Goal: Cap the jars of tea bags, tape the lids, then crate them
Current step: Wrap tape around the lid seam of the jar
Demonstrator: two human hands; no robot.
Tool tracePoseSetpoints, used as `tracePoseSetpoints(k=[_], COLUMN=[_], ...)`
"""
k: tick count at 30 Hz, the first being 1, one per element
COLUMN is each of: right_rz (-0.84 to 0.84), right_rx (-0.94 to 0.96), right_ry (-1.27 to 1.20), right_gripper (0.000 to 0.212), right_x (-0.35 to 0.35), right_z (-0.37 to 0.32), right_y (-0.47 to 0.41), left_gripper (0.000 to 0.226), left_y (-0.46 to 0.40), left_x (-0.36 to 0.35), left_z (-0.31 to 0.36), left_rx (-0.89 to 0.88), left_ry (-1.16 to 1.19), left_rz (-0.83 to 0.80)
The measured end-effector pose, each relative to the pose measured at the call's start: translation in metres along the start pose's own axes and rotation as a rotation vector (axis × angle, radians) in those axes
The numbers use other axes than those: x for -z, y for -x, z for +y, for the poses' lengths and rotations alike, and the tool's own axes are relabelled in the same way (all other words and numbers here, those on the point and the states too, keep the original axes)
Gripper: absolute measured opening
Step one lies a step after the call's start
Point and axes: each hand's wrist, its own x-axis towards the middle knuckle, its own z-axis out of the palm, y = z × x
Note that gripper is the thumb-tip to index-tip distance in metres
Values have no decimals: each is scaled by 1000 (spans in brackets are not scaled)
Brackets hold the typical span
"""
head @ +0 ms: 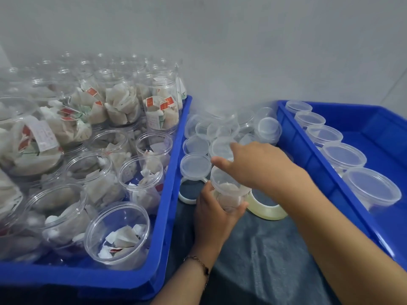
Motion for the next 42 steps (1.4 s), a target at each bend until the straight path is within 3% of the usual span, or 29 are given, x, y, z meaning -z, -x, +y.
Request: tracePoseSetpoints(k=[3, 5, 9, 14, 20, 23, 26, 29, 37, 39, 42], right_rz=[-175, -171, 101, 149, -9, -63, 101, 231, 411, 468, 482], right_rx=[294, 368, 269, -4, 221, 303, 314, 291, 179, 160, 5], right_ry=[-97, -137, -97, -124, -126, -110, -97, -117, -146, -378, -1198], right_gripper=[69, 62, 37, 41, 74, 75, 59, 47, 44, 46, 37], right_x=[-12, -32, -61, -69, -52, -52, -60, -66, -80, -84, -93], right_z=[7, 7, -1, -18, 9, 15, 12, 7, 1, 4, 24], right_y=[-11, -11, -12, -12, -10, -5, -4, -4, -2, -2, -1], left_gripper=[95, 96, 91, 84, 101, 104, 106, 86, 76, 70, 93], left_y=[-2, -3, -5, -10, -2, -5, -10, -12, -13, -12, -5], left_x=[-3, -3, -4, -1, -2, -1, -4, -6, -11, -9, -5], left_z=[-3, -2, -3, -6, -5, -6, -8, -6, -9, -9, -7], left_rx=[-13, 8, -9, -48, -24, -66, -92, -98, -122, -86, 54], left_ry=[8, -9, -30, 14, 24, 61, 47, -91, -214, -188, 45], left_rz=[-2, -15, -34, -96, -52, -89, -141, -107, -132, -123, -92])
